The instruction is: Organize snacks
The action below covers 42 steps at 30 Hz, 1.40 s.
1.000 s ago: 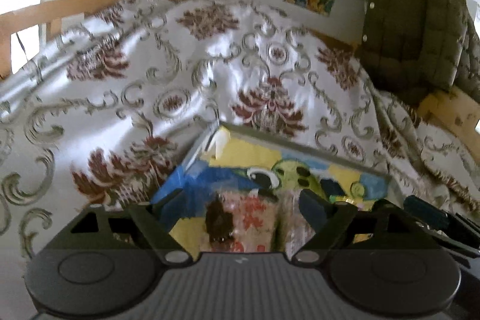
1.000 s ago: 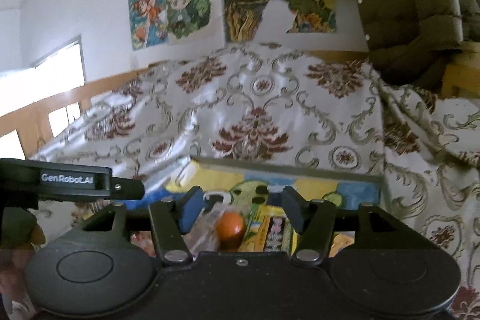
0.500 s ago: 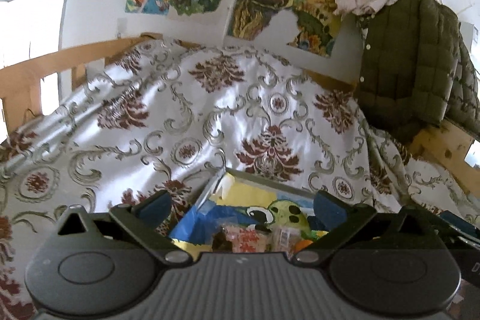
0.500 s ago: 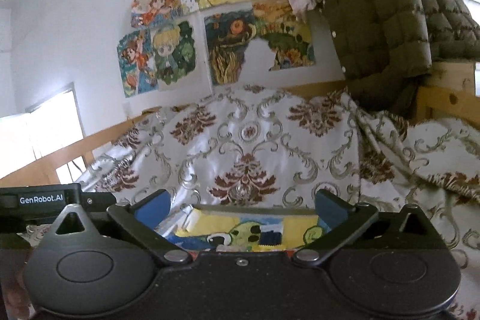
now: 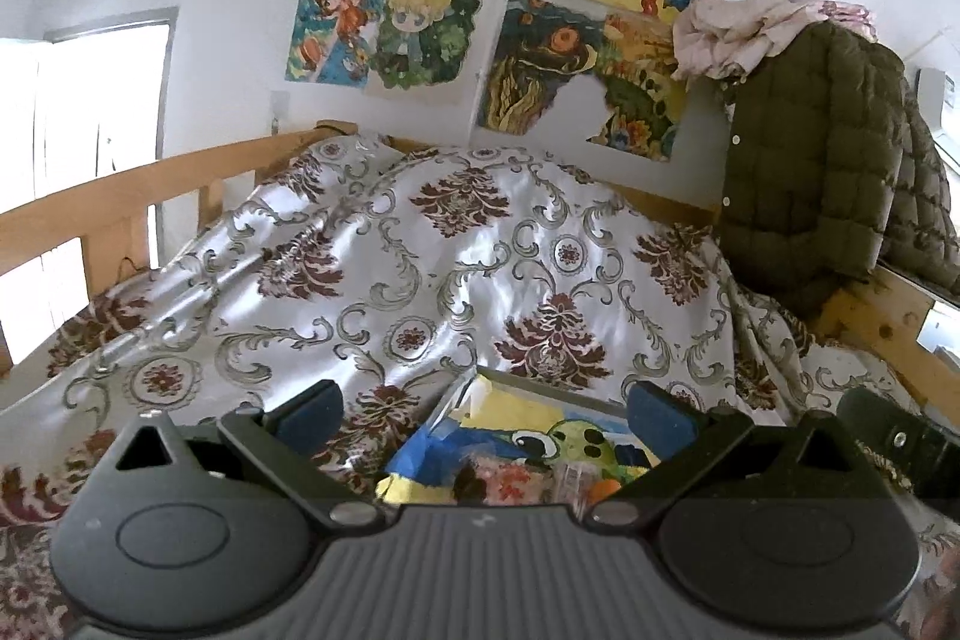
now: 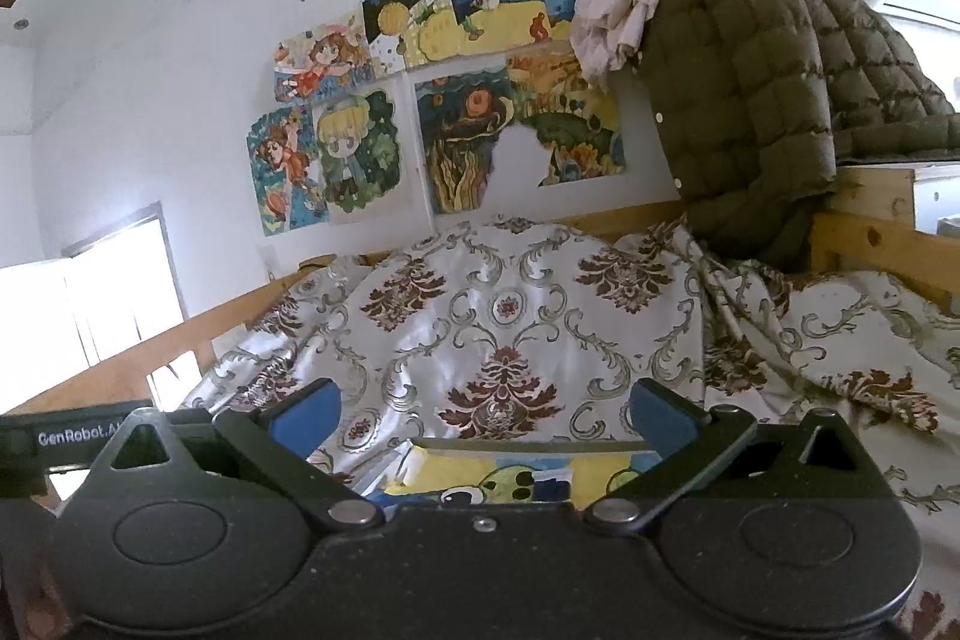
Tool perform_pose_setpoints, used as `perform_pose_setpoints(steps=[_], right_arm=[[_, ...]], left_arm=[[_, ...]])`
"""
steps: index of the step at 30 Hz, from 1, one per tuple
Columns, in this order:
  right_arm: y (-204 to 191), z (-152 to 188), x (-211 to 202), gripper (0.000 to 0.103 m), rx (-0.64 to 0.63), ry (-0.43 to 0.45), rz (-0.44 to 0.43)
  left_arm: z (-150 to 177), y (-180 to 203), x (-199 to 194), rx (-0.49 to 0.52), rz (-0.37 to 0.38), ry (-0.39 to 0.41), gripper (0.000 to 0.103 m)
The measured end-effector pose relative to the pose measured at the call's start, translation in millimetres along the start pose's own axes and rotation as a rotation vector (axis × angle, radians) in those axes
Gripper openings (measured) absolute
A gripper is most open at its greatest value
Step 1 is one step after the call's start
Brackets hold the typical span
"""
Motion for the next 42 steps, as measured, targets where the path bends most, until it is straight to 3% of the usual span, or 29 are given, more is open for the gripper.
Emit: perform_pose_setpoints(steps=[23,42], right_arm=[[-13.7,13.0,-96.4,0.102,-0.005,-0.041,0.033],[-34.9,52.6,-158.7,0.102,-0.069,-0.142,0.035]], left_arm=[[21.2,-28.9,-103.9,0.020,-0.052,0.020,0.103],[68.8,-51.8,-158.9,0.073,-0.062,-0.056,0.103]])
Point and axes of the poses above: each gripper's, at about its wrist camera, not at the fingertips, and x roughly the way its jaws point, y to its right, z to its underside, the point moved 4 cm from there along x, roughly the way its jaws point, and after that the axes turned 12 degrees about y, right-handed, at the moved point
